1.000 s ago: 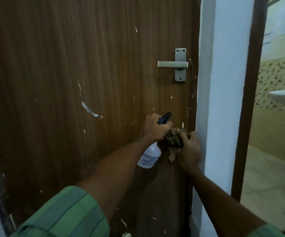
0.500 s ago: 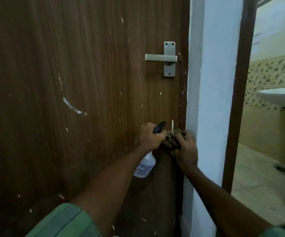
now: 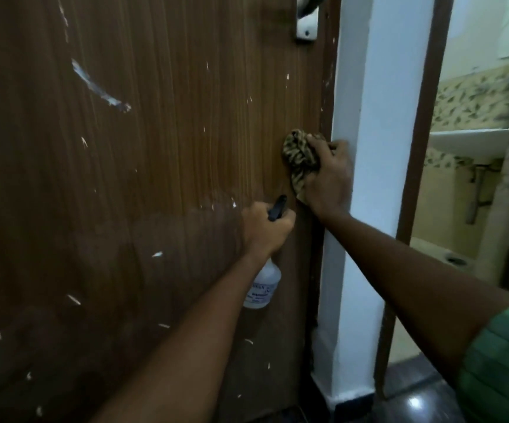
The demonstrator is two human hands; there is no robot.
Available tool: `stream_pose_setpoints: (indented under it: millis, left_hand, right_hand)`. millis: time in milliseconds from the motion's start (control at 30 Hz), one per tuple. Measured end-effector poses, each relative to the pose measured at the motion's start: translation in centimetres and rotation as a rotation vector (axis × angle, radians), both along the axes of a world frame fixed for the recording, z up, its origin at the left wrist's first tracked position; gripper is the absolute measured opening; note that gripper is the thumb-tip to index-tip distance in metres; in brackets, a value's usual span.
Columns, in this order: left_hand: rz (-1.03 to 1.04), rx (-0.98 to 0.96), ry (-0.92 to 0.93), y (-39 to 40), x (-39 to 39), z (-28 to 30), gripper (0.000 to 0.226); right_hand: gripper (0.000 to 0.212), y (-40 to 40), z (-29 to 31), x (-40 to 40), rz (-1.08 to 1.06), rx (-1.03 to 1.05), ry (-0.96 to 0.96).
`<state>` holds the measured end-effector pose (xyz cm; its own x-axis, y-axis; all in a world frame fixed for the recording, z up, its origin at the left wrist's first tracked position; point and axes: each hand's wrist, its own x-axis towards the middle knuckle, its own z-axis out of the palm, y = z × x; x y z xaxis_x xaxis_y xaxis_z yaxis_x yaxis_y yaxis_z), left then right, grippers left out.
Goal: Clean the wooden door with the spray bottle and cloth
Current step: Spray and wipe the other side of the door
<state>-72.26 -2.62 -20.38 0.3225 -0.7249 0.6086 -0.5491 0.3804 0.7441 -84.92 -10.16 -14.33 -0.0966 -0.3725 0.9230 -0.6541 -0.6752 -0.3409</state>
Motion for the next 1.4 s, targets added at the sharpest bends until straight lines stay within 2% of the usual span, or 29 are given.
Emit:
stream_pose_setpoints:
  millis: [233,367,467,667,733,800,867,933,1000,1100,1200,1267,1400]
  left_hand:
    - [-0.071,-0.069,0.064,1.6,-1.3,-2.5,0.048]
    - [-0.086,-0.023,0.079,2.3,-1.0,-3.3,0.042]
    - [-0.036,0.003,0.109,2.7,0.0,-3.4,0.042]
    - [0.038,0.038,0.071,2.2,1.0,-3.9,0.046]
    - [0.032,0.033,0.058,1.8,1.2,-4.1,0.044]
    - [0.032,0.021,0.039,1.5,1.1,-4.2,0.042]
    - [0.023,0.012,0.03,1.2,0.8,-4.3,0.041]
    - [0.009,0.005,0.011,1.0,0.3,-4.5,0.041]
    - [-0.008,0.004,0.015,0.9,-0.2,-4.6,0.038]
    - [0.0,-0.034,0.067,1.1,-0.5,-4.2,0.036]
    - [0.044,-0.081,0.086,1.5,-0.3,-3.9,0.039]
    - [0.062,-0.099,0.091,1.8,0.3,-3.9,0.04]
    - [0.102,-0.111,0.072,2.7,1.6,-3.6,0.041]
  right_hand:
    - [0.051,1.4,-1.4,1.1,0.022,0.107,-0.148]
    - [0.054,1.6,-3.1,0.1,0.068,0.136,-0.151]
    - [0.056,1.6,-2.6,-0.7,0.089,0.168,-0.233]
    - [0.054,0.2,-1.4,0.3,0.113,0.057,-0.293]
    - [0.058,0.0,-3.4,1.1,0.063,0.0,-0.24]
    - [0.065,0.1,-8.1,1.4,0.068,-0.057,-0.069]
    - [0.069,0.4,-14.0,0.8,0.132,-0.036,0.112]
    - [0.069,0.3,-17.9,-0.2,0.156,0.014,0.164]
    - [0.057,-0.2,-17.6,-0.1,0.161,0.016,0.091]
    - [0.053,-0.3,-12.0,1.4,0.175,-0.03,-0.046]
    - [0.053,-0.5,-7.5,1.7,0.169,-0.079,-0.01]
    - [0.053,-0.4,-8.7,1.3,0.16,-0.111,0.059]
    - [0.066,0.8,-18.4,0.8,0.144,-0.123,0.344]
